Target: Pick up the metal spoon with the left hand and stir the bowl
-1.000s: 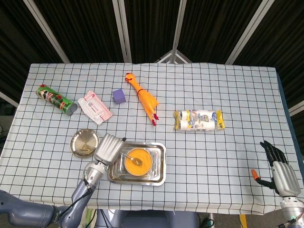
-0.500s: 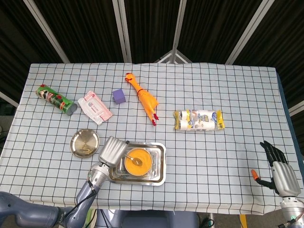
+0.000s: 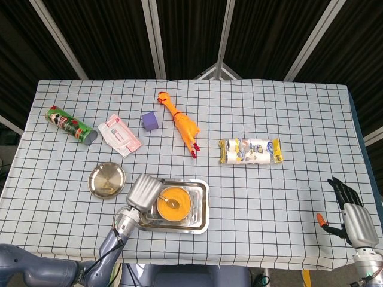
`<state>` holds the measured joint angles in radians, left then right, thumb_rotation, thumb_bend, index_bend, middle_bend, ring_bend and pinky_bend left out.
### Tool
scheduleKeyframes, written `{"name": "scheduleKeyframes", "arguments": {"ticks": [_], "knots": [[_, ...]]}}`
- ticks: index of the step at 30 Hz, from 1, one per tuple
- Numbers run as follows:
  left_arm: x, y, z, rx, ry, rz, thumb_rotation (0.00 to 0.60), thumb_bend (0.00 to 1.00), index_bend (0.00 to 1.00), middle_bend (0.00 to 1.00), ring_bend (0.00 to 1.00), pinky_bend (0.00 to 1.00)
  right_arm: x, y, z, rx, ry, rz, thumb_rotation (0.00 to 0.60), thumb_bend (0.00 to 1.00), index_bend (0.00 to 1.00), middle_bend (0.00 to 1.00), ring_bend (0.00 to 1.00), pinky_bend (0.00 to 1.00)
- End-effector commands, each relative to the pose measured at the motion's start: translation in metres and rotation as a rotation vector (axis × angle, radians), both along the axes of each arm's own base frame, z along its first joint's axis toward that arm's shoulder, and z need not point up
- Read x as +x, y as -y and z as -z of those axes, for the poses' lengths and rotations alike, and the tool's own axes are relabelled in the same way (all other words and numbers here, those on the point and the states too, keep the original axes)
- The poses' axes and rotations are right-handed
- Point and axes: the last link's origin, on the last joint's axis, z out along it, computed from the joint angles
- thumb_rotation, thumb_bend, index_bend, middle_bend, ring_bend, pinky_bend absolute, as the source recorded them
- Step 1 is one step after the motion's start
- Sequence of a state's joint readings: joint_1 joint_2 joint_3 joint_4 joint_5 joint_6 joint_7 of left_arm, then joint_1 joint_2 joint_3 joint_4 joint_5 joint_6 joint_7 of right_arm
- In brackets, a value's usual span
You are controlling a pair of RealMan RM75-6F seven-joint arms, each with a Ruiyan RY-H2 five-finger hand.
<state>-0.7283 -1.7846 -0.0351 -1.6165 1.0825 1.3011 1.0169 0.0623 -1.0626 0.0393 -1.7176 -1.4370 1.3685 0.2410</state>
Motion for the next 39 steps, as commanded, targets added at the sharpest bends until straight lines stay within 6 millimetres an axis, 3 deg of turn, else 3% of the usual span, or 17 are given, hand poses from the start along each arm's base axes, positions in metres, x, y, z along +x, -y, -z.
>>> {"name": "scheduleKeyframes", "arguments": {"ticks": [1,39], "knots": [[-0.0007,-0.0007,0.0003,0.001,0.002,-0.003,0.600,0.35,0.56,1.00,0.95,0.94,0.0000,0.0000,0.0002,0.001,0.001,0.001,0.600,0.40,0.00,0.00,0.00,0.00],[-0.0016,-0.0007,0.0022,0.003,0.052,-0.012,0.600,0.37,0.60,1.00,0.95,0.94,0.0007,-0.0002,0.0016,0.007,-0.003,0.002,0.600,0.41,0.00,0.00,0.00,0.00]]}}
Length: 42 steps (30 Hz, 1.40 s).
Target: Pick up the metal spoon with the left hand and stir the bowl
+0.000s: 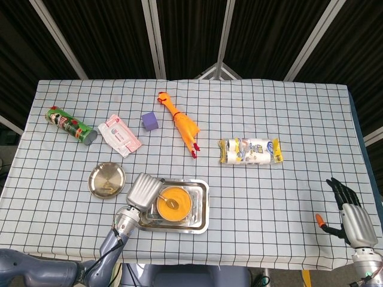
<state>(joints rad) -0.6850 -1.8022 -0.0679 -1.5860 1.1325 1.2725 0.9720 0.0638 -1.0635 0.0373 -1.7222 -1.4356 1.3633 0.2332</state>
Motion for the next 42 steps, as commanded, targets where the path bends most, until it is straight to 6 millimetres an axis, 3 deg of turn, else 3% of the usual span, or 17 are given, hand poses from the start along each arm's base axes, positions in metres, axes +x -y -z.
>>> {"name": "scheduleKeyframes", "arguments": {"ticks": [1,18,42], "knots": [[0.0002,0.0004,0.0002,-0.002,0.002,0.000,0.600,0.38,0.60,1.00,0.95,0.94,-0.0001,0.0000,-0.0001,0.000,-0.002,0.000,0.600,0.41,0.00,0.00,0.00,0.00],[-0.0029,-0.0028,0.0021,0.000,-0.011,-0.013,0.600,0.40,0.58,1.00,0.94,0.94,0.0000,-0.0002,0.0000,0.002,-0.001,0.002,0.600,0.40,0.00,0.00,0.00,0.00],[-0.0020,-0.0010,0.0014,0.000,0.002,-0.022,0.600,0.54,0.62,1.00,0.94,0.94,0.0002,-0.0005,-0.0003,0.002,-0.004,-0.003,0.600,0.40,0.00,0.00,0.00,0.00]]}}
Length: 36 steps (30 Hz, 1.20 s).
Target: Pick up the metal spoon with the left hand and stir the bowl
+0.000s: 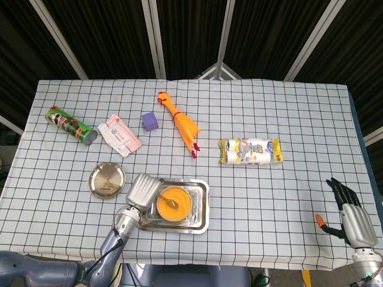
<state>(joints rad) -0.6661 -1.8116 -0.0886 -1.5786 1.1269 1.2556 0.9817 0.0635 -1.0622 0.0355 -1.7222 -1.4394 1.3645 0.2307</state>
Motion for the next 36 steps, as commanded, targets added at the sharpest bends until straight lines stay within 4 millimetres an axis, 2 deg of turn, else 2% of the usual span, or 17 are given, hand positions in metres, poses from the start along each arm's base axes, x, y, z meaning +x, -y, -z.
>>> {"name": "scheduleKeyframes", "arguments": {"ticks": [1,6,14,21,29,36], "knots": [[0.000,0.000,-0.001,0.001,0.002,0.002,0.600,0.55,0.62,1.00,0.94,0.94,0.000,0.000,0.000,0.000,0.000,0.000,0.600,0.40,0.00,0.00,0.00,0.00],[0.002,-0.001,-0.006,0.009,0.011,0.004,0.600,0.59,0.65,1.00,0.94,0.94,0.000,0.000,0.000,0.001,-0.002,-0.001,0.600,0.40,0.00,0.00,0.00,0.00],[0.000,-0.002,-0.013,0.008,0.001,0.001,0.600,0.72,0.72,1.00,0.94,0.94,0.000,0.000,0.000,0.001,-0.003,-0.001,0.600,0.40,0.00,0.00,0.00,0.00],[-0.001,-0.003,-0.018,0.005,-0.014,-0.015,0.600,0.79,0.74,1.00,0.94,0.94,0.000,0.000,0.000,0.001,-0.002,-0.001,0.600,0.40,0.00,0.00,0.00,0.00],[0.005,-0.004,-0.030,-0.060,-0.030,-0.113,0.600,0.81,0.76,1.00,0.94,0.94,0.000,0.000,0.000,0.001,-0.003,-0.002,0.600,0.40,0.00,0.00,0.00,0.00],[0.022,-0.007,-0.041,-0.139,-0.103,-0.261,0.600,0.81,0.76,1.00,0.94,0.94,0.001,0.000,0.001,0.001,-0.002,-0.002,0.600,0.40,0.00,0.00,0.00,0.00]]}}
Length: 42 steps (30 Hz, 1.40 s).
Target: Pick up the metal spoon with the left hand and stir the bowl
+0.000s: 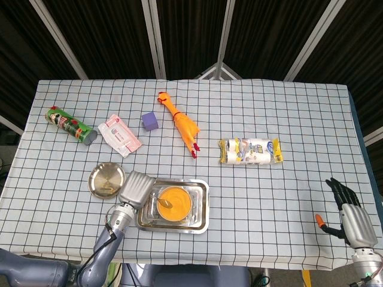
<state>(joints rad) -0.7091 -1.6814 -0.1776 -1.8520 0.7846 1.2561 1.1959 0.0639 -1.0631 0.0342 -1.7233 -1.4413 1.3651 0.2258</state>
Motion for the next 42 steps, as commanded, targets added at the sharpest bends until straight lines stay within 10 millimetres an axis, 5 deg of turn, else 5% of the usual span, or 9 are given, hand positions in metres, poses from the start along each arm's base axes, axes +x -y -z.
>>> {"name": "scheduleKeyframes", "arguments": {"ticks": [1,14,42], "knots": [[0.016,-0.003,-0.010,-0.062,-0.049,-0.098,0.600,0.81,0.76,1.00,0.94,0.94,0.000,0.000,0.000,-0.001,0.001,0.001,0.600,0.40,0.00,0.00,0.00,0.00],[0.056,-0.018,-0.027,-0.082,-0.137,-0.197,0.600,0.83,0.77,1.00,0.94,0.94,0.000,0.000,-0.001,-0.001,0.005,0.000,0.600,0.40,0.00,0.00,0.00,0.00],[0.086,-0.018,-0.017,-0.163,-0.344,-0.254,0.600,0.87,0.77,1.00,0.93,0.94,0.001,0.000,-0.001,-0.003,0.016,-0.001,0.600,0.41,0.00,0.00,0.00,0.00]]}}
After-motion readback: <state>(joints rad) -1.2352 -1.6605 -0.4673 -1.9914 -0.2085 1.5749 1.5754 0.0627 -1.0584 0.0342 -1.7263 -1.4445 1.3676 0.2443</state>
